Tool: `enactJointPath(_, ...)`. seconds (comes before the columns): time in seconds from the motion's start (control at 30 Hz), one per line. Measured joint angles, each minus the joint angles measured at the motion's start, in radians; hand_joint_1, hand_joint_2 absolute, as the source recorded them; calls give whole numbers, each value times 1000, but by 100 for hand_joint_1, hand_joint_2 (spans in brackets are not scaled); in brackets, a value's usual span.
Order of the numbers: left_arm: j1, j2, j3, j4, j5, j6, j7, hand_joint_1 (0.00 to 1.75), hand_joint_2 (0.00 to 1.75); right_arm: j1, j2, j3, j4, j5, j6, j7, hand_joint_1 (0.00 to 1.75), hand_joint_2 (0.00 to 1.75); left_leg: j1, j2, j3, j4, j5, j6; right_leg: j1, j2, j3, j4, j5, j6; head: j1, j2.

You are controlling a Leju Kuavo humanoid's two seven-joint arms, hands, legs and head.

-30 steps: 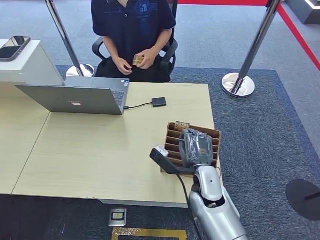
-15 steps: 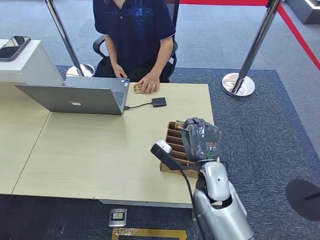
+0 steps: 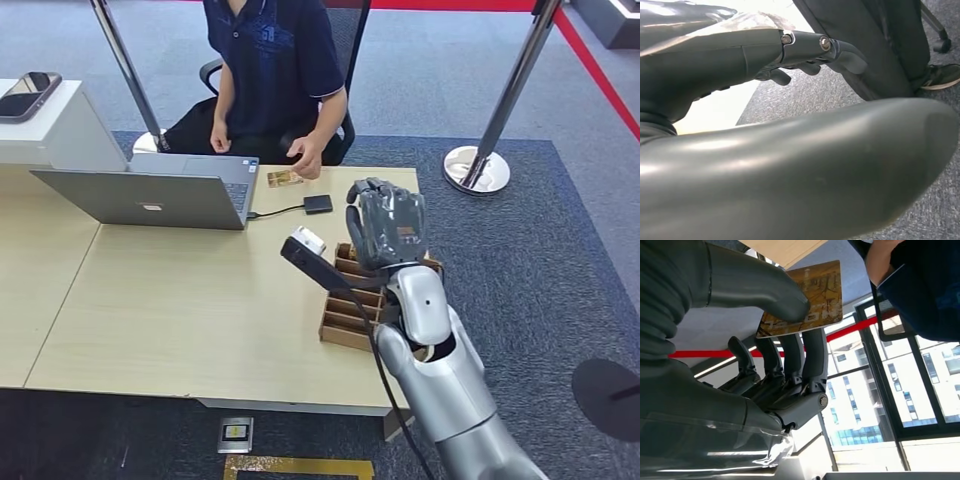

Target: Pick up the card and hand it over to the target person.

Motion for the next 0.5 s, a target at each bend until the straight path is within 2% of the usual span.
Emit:
enactJointPath(0.23, -2, 0, 0, 1, 6, 0, 4, 0, 0, -76, 51, -11, 132, -9, -8, -6, 146, 175, 0, -2, 0, 0, 1, 0, 0, -2, 0, 0, 0, 0, 0, 0)
enactJointPath(0.5, -1, 0, -5, 2, 1, -3, -5, 0, 0, -91, 57, -25, 215, -1, -17, 19, 144, 175, 0, -5, 0, 0, 0, 0, 0, -4, 1, -1, -1, 0, 0, 0)
